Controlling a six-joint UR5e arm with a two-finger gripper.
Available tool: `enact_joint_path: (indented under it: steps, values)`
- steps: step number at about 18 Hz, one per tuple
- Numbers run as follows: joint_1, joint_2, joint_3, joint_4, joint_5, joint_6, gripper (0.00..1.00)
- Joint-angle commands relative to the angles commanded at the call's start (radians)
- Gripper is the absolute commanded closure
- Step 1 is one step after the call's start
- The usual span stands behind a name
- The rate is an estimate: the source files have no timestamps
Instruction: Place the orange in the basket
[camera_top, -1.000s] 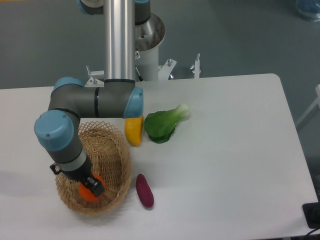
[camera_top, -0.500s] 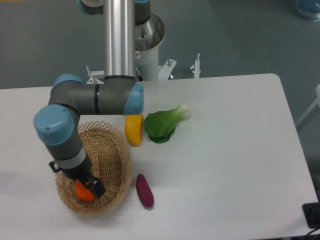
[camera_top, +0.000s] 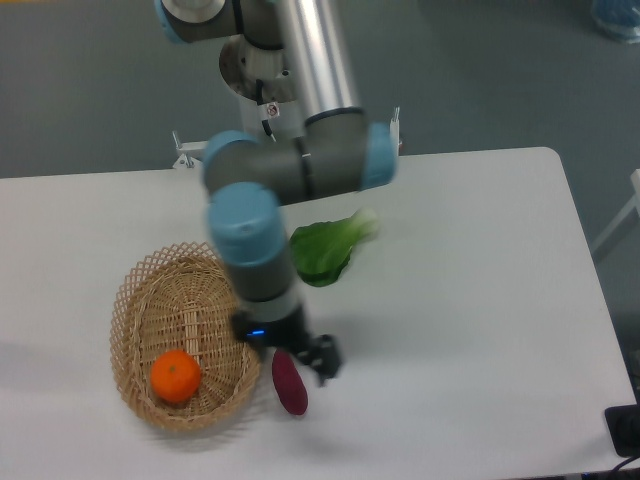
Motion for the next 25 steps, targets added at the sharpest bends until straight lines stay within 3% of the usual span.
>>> enact_joint_path:
  steps: [9,13,15,25]
  values:
    - [0.199,0.006,-0.011,-0.034,-0.069,0.284,0.00]
    - [0.279,0.009,-0.011,-0.099,-0.092,0.431,0.00]
    - [0.298,0.029,-0.012,-0.133,-0.100,0.467,0.00]
    - [0.325,0.020,-0.021,-0.115,-0.097,0.508,0.00]
